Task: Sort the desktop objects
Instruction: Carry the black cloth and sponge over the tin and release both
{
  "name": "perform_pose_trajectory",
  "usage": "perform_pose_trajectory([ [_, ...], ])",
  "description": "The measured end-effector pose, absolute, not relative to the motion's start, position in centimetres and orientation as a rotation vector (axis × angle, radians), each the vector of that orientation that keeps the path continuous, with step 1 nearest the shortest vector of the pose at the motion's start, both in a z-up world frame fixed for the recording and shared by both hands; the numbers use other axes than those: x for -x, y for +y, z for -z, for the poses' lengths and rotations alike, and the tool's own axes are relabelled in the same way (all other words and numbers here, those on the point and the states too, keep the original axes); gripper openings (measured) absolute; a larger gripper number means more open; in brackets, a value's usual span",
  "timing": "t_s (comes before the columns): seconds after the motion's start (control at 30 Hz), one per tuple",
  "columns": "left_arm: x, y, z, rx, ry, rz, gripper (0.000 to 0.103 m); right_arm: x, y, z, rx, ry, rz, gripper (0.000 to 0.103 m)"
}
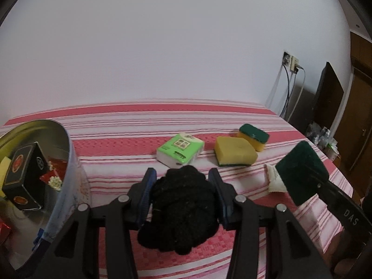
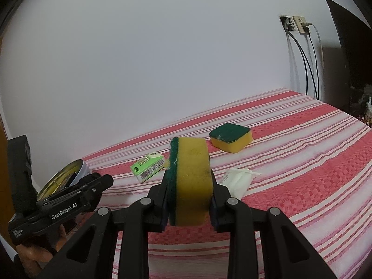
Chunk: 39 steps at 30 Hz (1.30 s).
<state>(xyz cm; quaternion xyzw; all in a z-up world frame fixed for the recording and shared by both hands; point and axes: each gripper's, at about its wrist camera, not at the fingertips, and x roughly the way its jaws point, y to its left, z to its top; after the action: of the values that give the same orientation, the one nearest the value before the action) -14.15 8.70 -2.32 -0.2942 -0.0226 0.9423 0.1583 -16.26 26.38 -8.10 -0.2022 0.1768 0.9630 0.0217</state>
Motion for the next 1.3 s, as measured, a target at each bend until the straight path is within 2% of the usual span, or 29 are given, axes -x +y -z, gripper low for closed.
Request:
perform_pose_trajectory([
  [0.53,12.3,6.4,1.5,0.797,-0.055,-2.788,0.046,15.7,25.4,7.5,0.594,0.503,-2.926,0.030],
  [0.87,11.0,3.5,0.2,0.756,-0.096,-2.836,0.046,15.8,20.6,4.9,0.548,0.489,-3.051,0.030],
  [1.3,9.1,-2.4,-0.7,0.727,-0.210,-2.916,0.046,15.6,12.9,2.6,0.539,0.342,-3.214,0.030],
])
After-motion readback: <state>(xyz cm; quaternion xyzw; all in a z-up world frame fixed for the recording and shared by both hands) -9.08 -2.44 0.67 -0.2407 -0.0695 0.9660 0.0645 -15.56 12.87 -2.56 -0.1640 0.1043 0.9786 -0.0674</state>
